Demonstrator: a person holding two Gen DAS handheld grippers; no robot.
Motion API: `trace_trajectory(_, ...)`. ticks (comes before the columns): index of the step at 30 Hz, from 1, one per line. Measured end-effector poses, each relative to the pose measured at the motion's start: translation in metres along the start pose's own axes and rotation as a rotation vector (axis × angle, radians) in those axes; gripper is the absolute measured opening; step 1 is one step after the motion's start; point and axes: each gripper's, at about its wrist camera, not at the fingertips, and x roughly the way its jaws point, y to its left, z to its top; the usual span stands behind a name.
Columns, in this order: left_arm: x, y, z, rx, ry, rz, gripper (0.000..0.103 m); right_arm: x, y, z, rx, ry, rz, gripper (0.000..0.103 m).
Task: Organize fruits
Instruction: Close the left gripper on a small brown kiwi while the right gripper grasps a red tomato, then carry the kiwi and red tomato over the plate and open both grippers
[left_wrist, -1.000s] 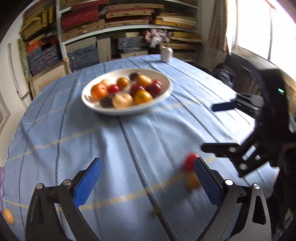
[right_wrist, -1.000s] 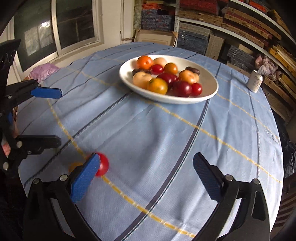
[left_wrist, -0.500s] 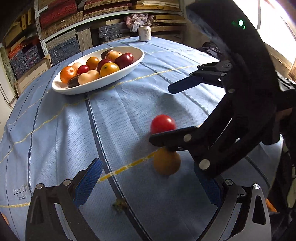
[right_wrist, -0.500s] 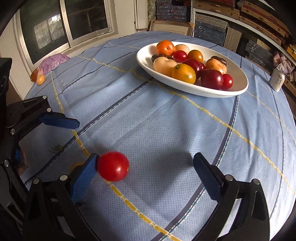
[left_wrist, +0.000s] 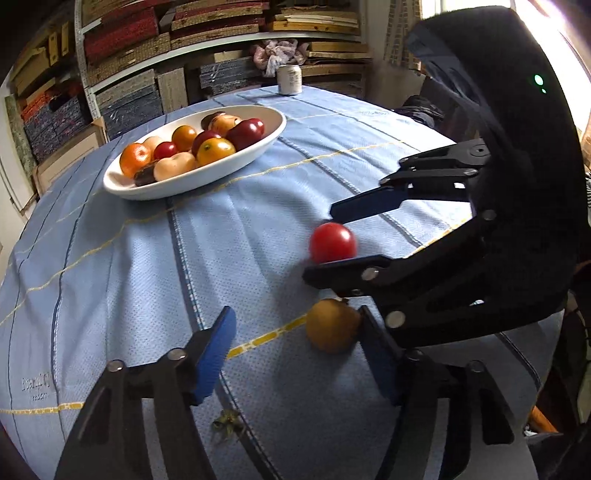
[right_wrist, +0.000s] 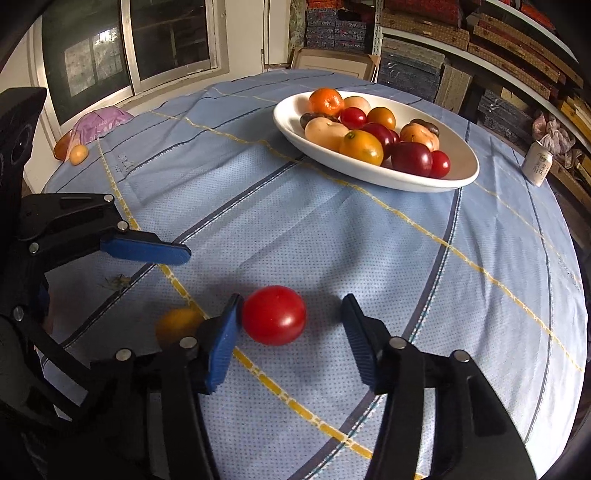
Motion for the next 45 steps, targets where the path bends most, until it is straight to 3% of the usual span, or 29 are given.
trace_trajectory(4,-0.001,-0.005,-0.001,0.024,-0.009,-0.028,0.048,-0.002,0.007,0.000,-0.020,0.002,0.005,0.031)
trace_trajectory(11,-0.001,-0.009,-0.001,0.036,-0.017,-0.041,0.028,-0.005,0.011,-0.004,0.006,0.002,-0.029,0.031)
trace_trajectory(20,-0.004,0.006,-0.002,-0.001,-0.019,-0.047,0.028,-0.010,0.005,-0.009,0.043,-0.009,-0.045,0.031)
trace_trajectory(27,-0.025,0.043,0.005,-0.096,-0.060,0.007,0.028,-0.026,-0.012,0.000,0.114,-0.078,-0.085,0.031)
trace_trajectory(36,-0.028,0.101,0.065,-0.221,-0.159,0.131,0.028,-0.042,-0.048,0.052,0.216,-0.228,-0.094,0.031)
trace_trajectory(40,-0.011,0.123,0.099,-0.240,-0.152,0.192,0.028,-0.033,-0.067,0.085,0.226,-0.264,-0.082,0.031)
trace_trajectory(42,0.003,0.134,0.117,-0.260,-0.139,0.193,0.028,-0.025,-0.078,0.104,0.218,-0.301,-0.072,0.031)
trace_trajectory(45,0.024,0.143,0.141,-0.259,-0.115,0.180,0.028,-0.006,-0.094,0.130,0.232,-0.289,-0.029,0.031)
